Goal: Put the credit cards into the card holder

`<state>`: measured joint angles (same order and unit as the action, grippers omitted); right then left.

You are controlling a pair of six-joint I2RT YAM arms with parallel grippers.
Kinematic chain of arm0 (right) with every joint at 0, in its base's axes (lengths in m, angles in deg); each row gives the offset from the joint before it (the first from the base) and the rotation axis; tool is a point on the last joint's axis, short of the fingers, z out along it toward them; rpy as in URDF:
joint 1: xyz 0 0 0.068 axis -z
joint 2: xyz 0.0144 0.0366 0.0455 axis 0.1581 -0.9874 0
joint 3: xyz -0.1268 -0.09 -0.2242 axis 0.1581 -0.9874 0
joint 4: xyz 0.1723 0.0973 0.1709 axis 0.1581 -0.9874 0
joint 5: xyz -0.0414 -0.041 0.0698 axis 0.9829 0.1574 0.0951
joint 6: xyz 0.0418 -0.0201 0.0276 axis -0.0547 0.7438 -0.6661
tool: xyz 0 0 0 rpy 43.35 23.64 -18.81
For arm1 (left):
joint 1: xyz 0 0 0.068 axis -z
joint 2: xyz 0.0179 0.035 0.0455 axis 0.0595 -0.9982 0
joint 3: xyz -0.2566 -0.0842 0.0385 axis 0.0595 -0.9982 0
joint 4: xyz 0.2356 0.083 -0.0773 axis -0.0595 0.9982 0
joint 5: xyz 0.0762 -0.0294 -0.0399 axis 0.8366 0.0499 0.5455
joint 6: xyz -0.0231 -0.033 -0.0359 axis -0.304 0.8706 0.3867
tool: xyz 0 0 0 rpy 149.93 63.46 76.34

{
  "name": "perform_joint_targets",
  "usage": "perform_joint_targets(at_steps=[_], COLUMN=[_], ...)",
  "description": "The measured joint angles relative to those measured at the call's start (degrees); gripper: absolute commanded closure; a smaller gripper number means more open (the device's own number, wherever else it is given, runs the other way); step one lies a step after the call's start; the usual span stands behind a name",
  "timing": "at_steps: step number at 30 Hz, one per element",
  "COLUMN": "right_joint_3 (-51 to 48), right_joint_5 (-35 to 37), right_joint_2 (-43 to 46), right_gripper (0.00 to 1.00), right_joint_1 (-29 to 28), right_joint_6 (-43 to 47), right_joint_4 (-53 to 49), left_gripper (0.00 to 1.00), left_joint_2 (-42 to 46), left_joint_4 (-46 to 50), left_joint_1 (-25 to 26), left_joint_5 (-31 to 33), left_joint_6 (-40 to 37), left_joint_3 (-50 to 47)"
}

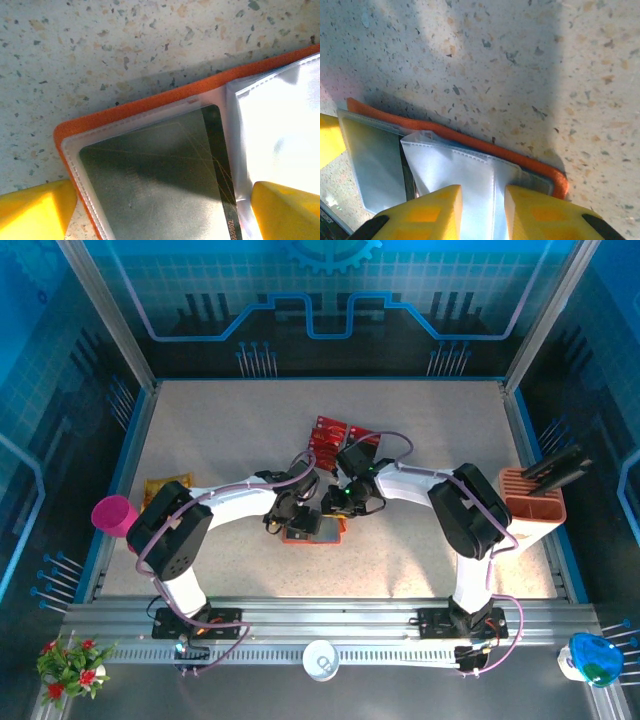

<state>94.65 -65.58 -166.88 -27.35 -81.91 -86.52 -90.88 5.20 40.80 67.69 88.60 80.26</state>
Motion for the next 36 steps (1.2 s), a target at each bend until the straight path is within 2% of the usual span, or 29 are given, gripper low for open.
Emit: perform_joint_targets(at_steps=[9, 14, 17, 23, 29, 33, 36], right_joint_3=[0.6, 0.6, 0.6, 0.6, 2.4, 4.4, 5.9], right_joint_5=[-2.7, -4.1, -4.5, -5.5, -5.7, -6.1, -6.6], right_joint_2=[-1.1, -1.1, -1.1, -0.5, 1.2, 1.2, 1.1], right_gripper=[0.8, 0.8, 0.8, 0.71, 0.62, 0.6, 0.59], right_joint_1=[0.0, 0.0, 0.0, 0.0, -0.8, -2.8, -3.9], right_joint_6=[-0.9, -1.6, -2.0, -3.1, -3.7, -3.7, -3.8], right_joint_4=[1.7, 2.4, 2.8, 3.0, 2.9, 2.8, 2.7], left_gripper=[0.09, 0.09, 0.08, 0.05, 0.02, 0.02, 0.02], left_joint_2=[0.3, 0.3, 0.7, 4.3, 13.2, 17.1, 18.4], left_joint_4=[-0.2, -0.2, -0.2, 1.8, 4.1, 3.7, 3.7], left_joint_1=[0.0, 0.0, 0.0, -1.0, -7.0, -12.3, -14.5], left_joint_5=[0.0, 0.0, -0.1, -1.7, -3.8, -4.9, -5.5], left_joint_6=[0.0, 0.0, 0.0, 0.1, 1.7, 3.7, 4.8], left_joint_3=[-0.2, -0.2, -0.2, -0.1, 1.2, 1.5, 1.5])
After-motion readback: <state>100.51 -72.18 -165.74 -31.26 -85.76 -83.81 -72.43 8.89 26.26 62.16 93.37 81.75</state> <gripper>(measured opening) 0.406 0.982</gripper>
